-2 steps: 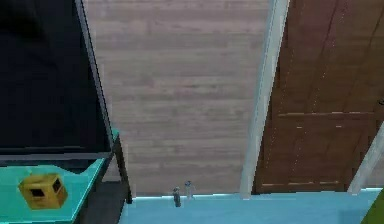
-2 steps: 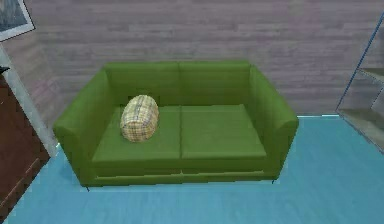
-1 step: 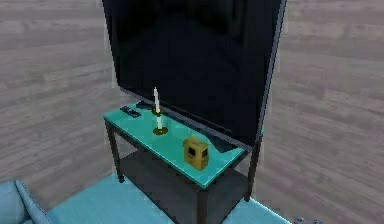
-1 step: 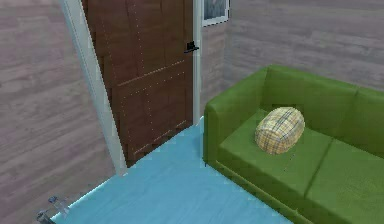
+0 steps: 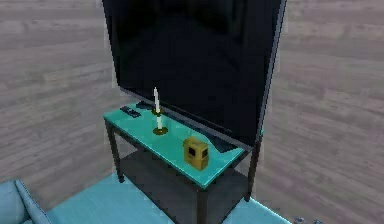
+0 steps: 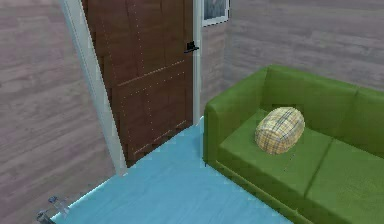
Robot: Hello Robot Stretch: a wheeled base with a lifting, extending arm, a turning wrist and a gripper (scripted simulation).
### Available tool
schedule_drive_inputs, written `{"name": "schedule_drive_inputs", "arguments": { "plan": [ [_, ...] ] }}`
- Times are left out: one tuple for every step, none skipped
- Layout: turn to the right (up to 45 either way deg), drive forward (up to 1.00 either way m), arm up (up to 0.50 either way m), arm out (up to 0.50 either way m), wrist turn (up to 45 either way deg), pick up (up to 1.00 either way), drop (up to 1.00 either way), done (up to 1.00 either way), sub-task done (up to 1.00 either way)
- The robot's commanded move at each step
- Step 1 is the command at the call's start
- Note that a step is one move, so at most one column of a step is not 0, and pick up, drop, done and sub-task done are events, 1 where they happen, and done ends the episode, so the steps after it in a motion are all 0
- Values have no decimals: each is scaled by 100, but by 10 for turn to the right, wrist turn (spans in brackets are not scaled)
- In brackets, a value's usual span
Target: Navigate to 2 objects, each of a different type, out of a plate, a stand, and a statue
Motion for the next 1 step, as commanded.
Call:
{"name": "schedule_drive_inputs", "arguments": {
  "plan": [
    [-450,0,0,0,0,0,0,0,0]
  ]
}}
